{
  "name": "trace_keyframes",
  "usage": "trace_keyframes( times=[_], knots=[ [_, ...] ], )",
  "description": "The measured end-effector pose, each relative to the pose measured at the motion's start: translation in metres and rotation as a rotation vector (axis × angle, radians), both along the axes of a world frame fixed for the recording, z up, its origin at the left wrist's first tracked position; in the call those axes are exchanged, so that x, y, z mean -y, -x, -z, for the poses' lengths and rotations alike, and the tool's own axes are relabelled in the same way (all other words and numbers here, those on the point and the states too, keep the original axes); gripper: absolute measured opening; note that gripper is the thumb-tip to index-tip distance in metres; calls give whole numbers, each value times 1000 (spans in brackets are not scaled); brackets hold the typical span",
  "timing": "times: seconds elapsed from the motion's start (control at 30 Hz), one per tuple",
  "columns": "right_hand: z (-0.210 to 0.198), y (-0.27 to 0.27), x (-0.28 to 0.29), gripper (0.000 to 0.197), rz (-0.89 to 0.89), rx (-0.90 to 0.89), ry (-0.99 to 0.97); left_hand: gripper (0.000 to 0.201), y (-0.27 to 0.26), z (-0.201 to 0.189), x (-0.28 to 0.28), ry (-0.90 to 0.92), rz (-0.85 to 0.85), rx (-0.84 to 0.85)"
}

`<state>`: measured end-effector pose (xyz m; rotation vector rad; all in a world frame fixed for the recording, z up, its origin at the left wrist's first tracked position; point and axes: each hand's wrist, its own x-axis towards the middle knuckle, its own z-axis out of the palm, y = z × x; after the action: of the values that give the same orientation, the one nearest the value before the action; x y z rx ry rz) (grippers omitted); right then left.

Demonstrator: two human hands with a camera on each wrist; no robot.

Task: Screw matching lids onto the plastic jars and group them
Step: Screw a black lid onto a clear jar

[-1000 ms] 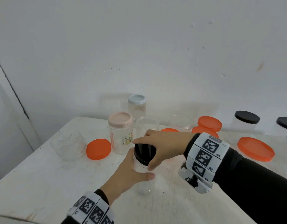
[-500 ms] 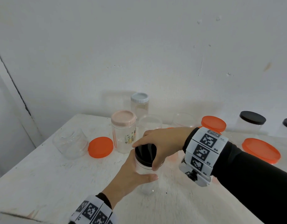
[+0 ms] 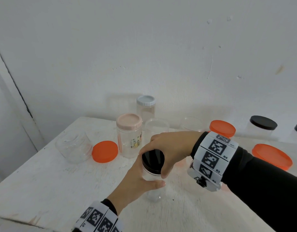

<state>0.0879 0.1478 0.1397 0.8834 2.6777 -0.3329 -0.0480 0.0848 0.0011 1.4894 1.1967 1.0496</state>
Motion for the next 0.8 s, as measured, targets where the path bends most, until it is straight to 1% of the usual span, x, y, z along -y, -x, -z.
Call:
trace_keyframes(
  times=[0.27, 0.4, 0.5, 0.63, 0.67, 0.8],
  knots=[
    [4, 3, 3, 74, 69, -10, -92, 85, -1, 1, 1, -2, -52, -40],
    [12, 3, 4, 73, 142, -42, -149, 85, -1, 1, 2, 3, -55, -37],
    [12, 2, 4, 75, 180, -36, -111, 86, -1, 1, 1, 9, -51, -41],
    [-1, 2, 0, 89, 137, 97, 29, 84, 0, 0, 0, 19, -38, -54],
    [-2, 2, -1, 91, 118, 107, 33, 84, 0, 1, 0, 23, -39, -59],
    [-5, 3, 0, 85, 59, 58, -21, 81, 0, 2, 0, 14, -53, -80]
  ],
)
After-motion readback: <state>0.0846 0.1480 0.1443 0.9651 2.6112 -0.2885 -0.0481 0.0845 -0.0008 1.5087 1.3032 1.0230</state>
